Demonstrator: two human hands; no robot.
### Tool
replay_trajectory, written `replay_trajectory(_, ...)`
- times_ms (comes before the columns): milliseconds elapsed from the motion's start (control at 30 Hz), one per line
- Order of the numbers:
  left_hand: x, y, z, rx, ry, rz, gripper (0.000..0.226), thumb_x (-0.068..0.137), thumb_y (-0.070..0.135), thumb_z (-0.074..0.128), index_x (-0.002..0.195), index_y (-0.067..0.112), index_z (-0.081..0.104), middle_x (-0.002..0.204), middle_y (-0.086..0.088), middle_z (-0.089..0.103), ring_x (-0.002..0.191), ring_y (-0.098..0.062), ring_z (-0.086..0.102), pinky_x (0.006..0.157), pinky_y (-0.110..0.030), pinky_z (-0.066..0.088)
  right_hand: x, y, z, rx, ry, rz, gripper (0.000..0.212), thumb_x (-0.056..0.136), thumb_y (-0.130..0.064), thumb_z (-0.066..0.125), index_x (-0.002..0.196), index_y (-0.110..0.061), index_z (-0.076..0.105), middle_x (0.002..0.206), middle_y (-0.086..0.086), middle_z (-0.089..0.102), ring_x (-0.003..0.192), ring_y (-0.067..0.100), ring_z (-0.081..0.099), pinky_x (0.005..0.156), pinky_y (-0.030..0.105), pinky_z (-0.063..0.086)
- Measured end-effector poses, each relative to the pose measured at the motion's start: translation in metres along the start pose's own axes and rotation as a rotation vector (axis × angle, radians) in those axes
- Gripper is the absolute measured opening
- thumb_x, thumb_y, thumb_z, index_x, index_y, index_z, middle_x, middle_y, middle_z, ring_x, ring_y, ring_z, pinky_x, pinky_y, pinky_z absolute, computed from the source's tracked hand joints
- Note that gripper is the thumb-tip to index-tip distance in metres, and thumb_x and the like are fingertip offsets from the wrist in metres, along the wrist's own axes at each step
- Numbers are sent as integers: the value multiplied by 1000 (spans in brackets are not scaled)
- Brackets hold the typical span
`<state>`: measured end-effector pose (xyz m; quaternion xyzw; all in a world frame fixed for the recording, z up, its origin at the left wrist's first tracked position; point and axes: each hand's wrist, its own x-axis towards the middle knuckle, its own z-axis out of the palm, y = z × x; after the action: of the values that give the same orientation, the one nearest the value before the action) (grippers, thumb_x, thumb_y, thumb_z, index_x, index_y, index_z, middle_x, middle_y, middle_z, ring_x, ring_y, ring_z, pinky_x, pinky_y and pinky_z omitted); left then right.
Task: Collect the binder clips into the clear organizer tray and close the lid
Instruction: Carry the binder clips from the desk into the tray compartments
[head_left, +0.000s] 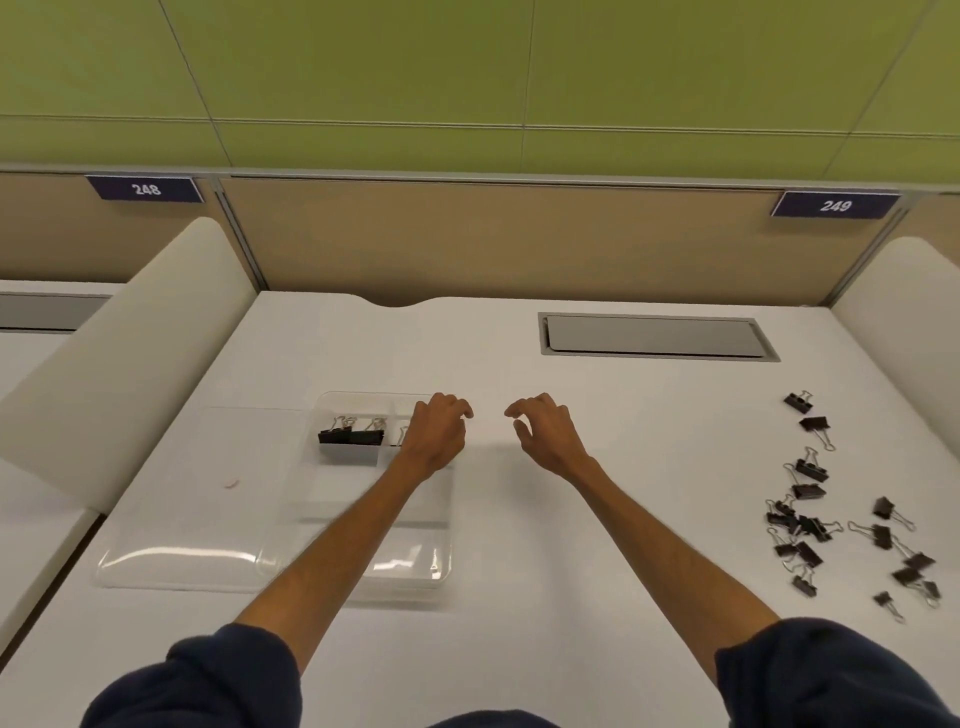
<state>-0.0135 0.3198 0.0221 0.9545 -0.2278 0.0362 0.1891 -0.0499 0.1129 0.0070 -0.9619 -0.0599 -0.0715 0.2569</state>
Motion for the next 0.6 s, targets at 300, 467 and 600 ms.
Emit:
replay_trajectory(300, 20, 86, 38, -30, -52, 96, 23, 93, 9, 48, 111, 16, 60, 113, -3, 61, 115, -22, 48, 92, -37, 34, -50, 84, -48, -49, 28, 143, 26, 95, -12, 50, 117, -21, 62, 115, -6, 65, 116, 20, 49, 89, 39, 36)
replay_trajectory(467, 30, 131, 67, -13, -121, 135, 26, 93, 9, 45, 114, 15, 58, 116, -2, 60, 116, -22, 47, 92, -36, 34, -74, 127, -77, -27, 76, 210, 26, 95, -12, 50, 116, -20, 62, 115, -6, 65, 115, 19, 50, 87, 38, 35)
replay_trajectory(600, 39, 165, 91, -41, -177, 161, 32, 88, 2, 44, 114, 15, 58, 115, -2, 60, 115, -22, 47, 92, -34, 33, -96, 162, -94, 9, 109, 268, 25, 95, -13, 50, 116, -21, 62, 114, -7, 65, 107, 18, 55, 86, 37, 33)
